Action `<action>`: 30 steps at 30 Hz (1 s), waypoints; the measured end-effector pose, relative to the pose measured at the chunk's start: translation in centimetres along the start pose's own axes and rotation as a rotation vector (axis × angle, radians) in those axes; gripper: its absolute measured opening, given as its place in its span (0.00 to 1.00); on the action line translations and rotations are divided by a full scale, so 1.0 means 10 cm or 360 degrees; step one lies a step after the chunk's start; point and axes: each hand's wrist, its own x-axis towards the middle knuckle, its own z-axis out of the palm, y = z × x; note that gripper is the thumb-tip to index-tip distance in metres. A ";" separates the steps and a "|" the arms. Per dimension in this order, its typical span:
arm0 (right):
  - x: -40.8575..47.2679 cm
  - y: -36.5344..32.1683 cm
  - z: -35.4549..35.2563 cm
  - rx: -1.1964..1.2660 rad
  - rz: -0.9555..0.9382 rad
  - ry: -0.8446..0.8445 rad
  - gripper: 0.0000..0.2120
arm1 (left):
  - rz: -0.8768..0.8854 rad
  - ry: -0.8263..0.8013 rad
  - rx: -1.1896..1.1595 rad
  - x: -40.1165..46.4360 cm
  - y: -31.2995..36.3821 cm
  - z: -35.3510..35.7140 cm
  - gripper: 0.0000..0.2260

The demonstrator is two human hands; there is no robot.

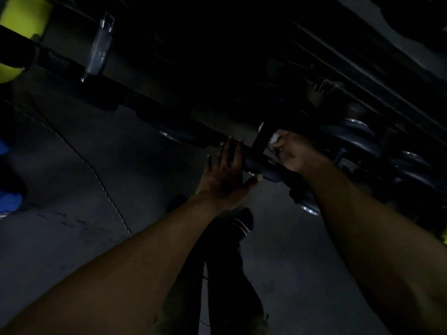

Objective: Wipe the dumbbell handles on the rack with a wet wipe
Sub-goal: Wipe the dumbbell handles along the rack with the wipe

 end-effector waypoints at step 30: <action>-0.45 0.20 -0.33 -0.1107 -0.0703 -0.0316 0.13 | -0.0187 0.0340 0.0087 -0.02 0.20 0.16 0.39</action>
